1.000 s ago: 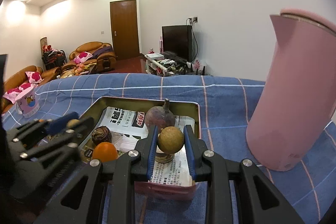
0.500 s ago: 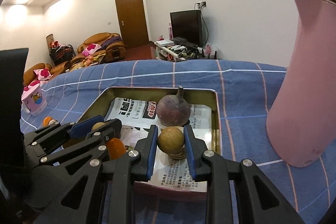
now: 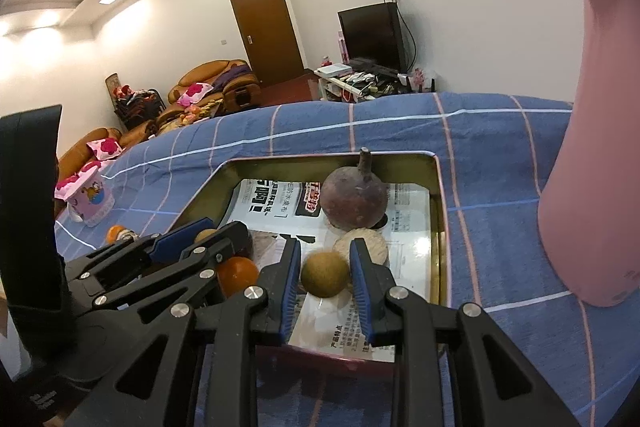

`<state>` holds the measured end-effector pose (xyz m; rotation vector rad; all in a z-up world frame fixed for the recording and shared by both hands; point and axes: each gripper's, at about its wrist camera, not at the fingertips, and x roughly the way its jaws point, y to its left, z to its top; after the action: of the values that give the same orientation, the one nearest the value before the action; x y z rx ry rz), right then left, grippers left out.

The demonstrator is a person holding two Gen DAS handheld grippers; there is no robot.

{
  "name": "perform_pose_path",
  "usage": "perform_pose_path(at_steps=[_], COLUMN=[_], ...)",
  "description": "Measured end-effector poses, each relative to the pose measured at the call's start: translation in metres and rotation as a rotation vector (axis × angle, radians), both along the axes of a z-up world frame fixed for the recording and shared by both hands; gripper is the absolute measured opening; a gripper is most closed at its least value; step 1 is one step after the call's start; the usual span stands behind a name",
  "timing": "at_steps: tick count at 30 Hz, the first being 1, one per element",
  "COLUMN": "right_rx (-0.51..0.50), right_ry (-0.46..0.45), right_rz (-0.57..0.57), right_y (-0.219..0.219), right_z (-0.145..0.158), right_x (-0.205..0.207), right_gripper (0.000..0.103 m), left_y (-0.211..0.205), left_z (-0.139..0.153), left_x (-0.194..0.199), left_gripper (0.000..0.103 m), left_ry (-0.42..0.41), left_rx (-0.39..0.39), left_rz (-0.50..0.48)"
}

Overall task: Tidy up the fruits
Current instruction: 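Lower both kiwis into the pink tin box and open both tools, then move both tools back toward the remaining fruits on the bedspread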

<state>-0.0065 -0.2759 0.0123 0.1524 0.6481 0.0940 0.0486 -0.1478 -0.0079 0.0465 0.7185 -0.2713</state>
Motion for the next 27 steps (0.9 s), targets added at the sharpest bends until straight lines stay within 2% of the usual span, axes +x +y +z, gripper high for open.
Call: perform_pose_path(at_steps=[6,11,15,17,18,19,20,21,22,23,25,27], right_rx=[0.011,0.039,0.044,0.045,0.046,0.044,0.04,0.035,0.026,0.006,-0.059,-0.134], right_ry=[0.0,-0.023,-0.037,-0.05,-0.058,-0.068,-0.091,-0.131,-0.176,-0.239,-0.341,-0.381], right_rz=[0.001,-0.024,-0.058,-0.077,-0.087,-0.096,-0.109,-0.123,-0.14,-0.169,-0.208,-0.228], right_y=[-0.001,-0.007,-0.013,-0.015,-0.016,-0.017,-0.018,-0.018,-0.019,-0.017,-0.013,-0.006], right_z=[0.001,0.003,0.005,0.007,0.008,0.009,0.012,0.016,0.02,0.025,0.033,0.037], right_x=[-0.001,-0.006,-0.008,-0.011,-0.012,-0.014,-0.017,-0.022,-0.027,-0.035,-0.049,-0.055], right_gripper=[0.028,0.028,0.032,0.034,0.035,0.038,0.052,0.062,0.08,0.087,0.087,0.088], left_y=[0.001,0.002,0.003,0.004,0.004,0.003,0.001,-0.001,-0.004,-0.006,-0.008,-0.009], left_z=[0.0,0.0,0.002,0.003,0.003,0.003,0.003,0.003,0.005,0.008,0.013,0.015], left_x=[0.0,0.0,-0.001,-0.001,-0.001,-0.002,-0.005,-0.009,-0.014,-0.022,-0.032,-0.037], left_gripper=[0.033,0.055,0.064,0.076,0.077,0.084,0.092,0.096,0.101,0.103,0.103,0.103], left_ry=[0.0,-0.003,-0.014,-0.019,-0.019,-0.016,-0.018,-0.027,-0.051,-0.092,-0.15,-0.179], left_rx=[0.002,0.006,0.015,0.017,0.015,0.01,0.012,0.021,0.038,0.059,0.08,0.095], left_rz=[-0.002,0.006,0.019,0.028,0.026,0.012,-0.01,-0.024,-0.03,-0.027,-0.036,-0.038])
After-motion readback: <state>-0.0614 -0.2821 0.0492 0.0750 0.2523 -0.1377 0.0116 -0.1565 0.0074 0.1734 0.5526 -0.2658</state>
